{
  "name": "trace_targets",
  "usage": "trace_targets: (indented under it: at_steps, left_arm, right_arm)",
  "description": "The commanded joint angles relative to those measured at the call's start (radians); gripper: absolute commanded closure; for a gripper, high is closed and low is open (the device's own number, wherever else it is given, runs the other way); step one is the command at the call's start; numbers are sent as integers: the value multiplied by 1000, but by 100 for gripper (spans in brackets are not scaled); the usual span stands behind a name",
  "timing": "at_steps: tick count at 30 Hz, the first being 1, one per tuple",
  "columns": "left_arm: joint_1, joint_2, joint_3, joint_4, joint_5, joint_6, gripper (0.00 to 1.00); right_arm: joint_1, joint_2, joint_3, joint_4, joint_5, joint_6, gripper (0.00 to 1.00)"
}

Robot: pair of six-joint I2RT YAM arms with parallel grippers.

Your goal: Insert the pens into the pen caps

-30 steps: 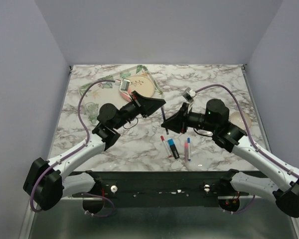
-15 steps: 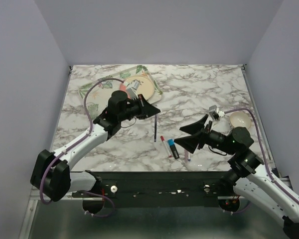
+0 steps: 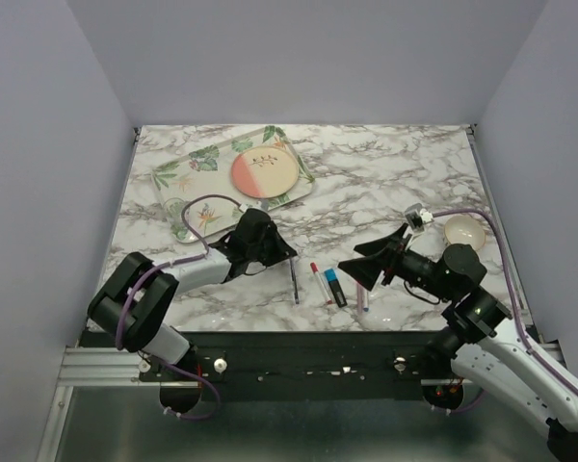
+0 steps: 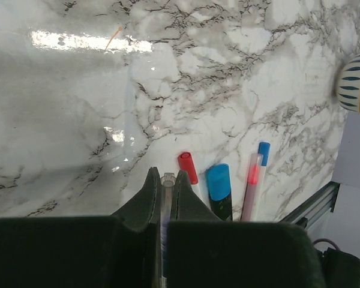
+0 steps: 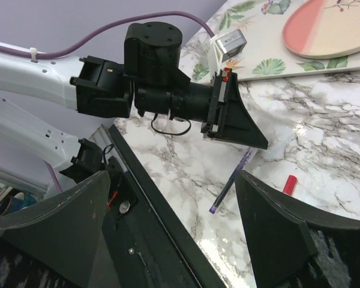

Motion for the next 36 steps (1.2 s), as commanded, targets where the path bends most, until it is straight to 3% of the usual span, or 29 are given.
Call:
trace_targets:
  at_steps: [1, 11, 13, 19, 20, 21, 22, 23, 29, 36]
  left_arm:
    - [-20, 79, 18, 71, -67, -28, 96]
    - [-46, 151, 41, 75, -65, -32, 63]
    - [-48, 142, 56, 45, -55, -21, 52]
    - [-45, -13, 147, -145, -102, 121, 31]
    - [-46, -42, 176, -168, -114, 154, 26]
    - [-46, -100, 188, -200, -116, 186, 11]
    - [-46, -132, 198, -210, -114, 258, 6]
    - [-46, -165, 213, -219, -113, 284, 1]
    - [-46, -401, 213, -222, -18, 490, 1]
    - [-45, -576, 173, -215, 24, 547, 1]
  right_arm:
    - [-2, 22, 28, -8, 22, 20, 9]
    - [0, 62, 55, -35, 37, 8, 9]
    - [-2, 67, 65, -45, 37, 6, 9]
    - [0, 70, 88, -98, 66, 11, 9]
    - [-2, 68, 94, -107, 75, 14, 9]
    - [-2, 59, 98, -127, 104, 14, 8]
    - [-2, 53, 101, -138, 123, 22, 1]
    - [-2, 45, 109, -149, 143, 23, 0]
    - [0, 2, 149, -250, 290, 23, 0]
    - [-2, -7, 189, -327, 471, 77, 0]
